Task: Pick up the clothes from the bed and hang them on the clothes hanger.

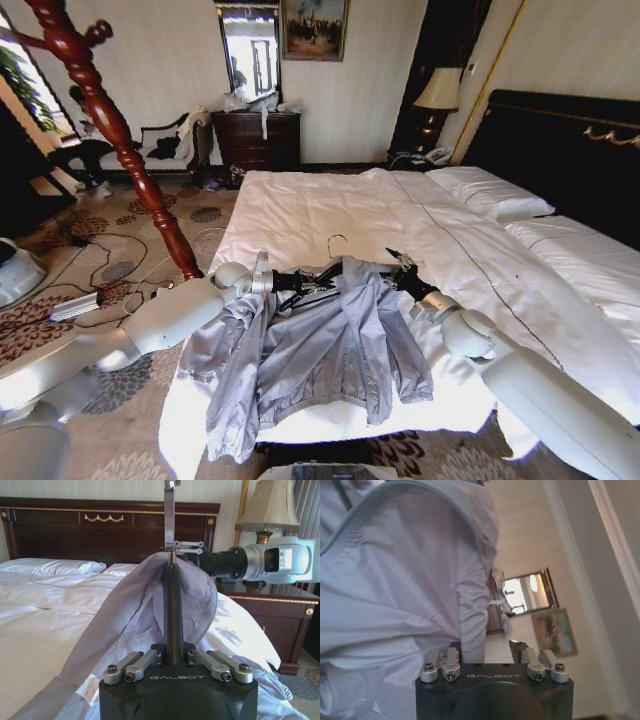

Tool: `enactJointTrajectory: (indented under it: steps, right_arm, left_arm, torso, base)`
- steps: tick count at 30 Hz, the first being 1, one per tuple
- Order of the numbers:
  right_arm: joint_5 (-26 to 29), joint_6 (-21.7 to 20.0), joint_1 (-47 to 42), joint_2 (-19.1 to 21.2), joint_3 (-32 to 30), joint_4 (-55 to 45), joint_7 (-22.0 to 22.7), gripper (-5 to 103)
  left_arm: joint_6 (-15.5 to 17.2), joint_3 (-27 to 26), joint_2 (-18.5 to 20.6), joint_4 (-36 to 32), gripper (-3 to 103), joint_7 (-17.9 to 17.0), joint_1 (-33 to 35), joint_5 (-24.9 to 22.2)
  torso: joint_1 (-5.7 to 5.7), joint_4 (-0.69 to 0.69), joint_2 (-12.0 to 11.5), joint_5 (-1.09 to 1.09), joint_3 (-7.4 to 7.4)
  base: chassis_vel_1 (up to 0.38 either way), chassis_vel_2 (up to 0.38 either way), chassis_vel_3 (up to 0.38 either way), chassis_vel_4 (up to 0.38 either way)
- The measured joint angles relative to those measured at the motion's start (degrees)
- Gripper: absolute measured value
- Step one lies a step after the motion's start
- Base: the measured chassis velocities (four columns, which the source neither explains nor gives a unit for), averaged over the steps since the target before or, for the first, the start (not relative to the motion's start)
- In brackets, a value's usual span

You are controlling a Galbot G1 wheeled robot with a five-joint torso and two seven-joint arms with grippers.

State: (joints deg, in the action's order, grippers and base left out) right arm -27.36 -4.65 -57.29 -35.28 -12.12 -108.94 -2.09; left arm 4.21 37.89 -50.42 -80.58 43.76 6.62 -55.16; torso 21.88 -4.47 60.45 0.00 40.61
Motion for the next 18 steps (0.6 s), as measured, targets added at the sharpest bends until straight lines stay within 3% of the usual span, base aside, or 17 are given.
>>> enactJointTrajectory:
  steps: [1,2,5,6,18]
  right_arm:
    - [-5.0,1.7,0.0,0.0,-0.4,0.0,-1.1,42]
    - [-6.6,2.5,0.0,0.1,-0.4,0.0,-1.5,36]
    - [-8.4,3.2,-0.1,0.2,-0.3,-0.1,-2.0,31]
    - [-8.9,3.5,-0.2,0.4,0.0,-0.2,-2.2,21]
    - [-10.6,5.2,0.0,1.1,0.1,0.4,-3.3,21]
  left_arm:
    - [0.0,0.0,-0.1,0.2,16,0.0,0.0,0.5]
    - [-0.1,-0.1,-0.1,0.3,16,-0.1,-0.1,0.6]
    - [-0.2,-0.2,-0.3,0.4,16,-0.1,-0.2,0.9]
    - [-0.3,-0.3,-0.5,0.6,16,-0.1,-0.4,1.6]
    - [-0.9,-0.7,-0.5,0.3,16,-1.1,-0.3,3.4]
  torso:
    - [0.0,0.0,0.0,0.0,0.0]
    - [0.0,0.0,0.0,0.0,0.0]
    - [0.0,0.01,0.0,0.0,0.0]
    - [0.0,-0.01,0.0,0.01,0.0]
    - [0.0,0.0,0.0,0.0,0.0]
  base:
    - [0.0,0.0,0.0,0.0]
    - [0.0,0.0,0.0,0.0]
    - [0.0,0.0,0.0,0.0]
    - [0.0,0.0,0.0,0.0]
    - [0.0,0.0,0.0,0.0]
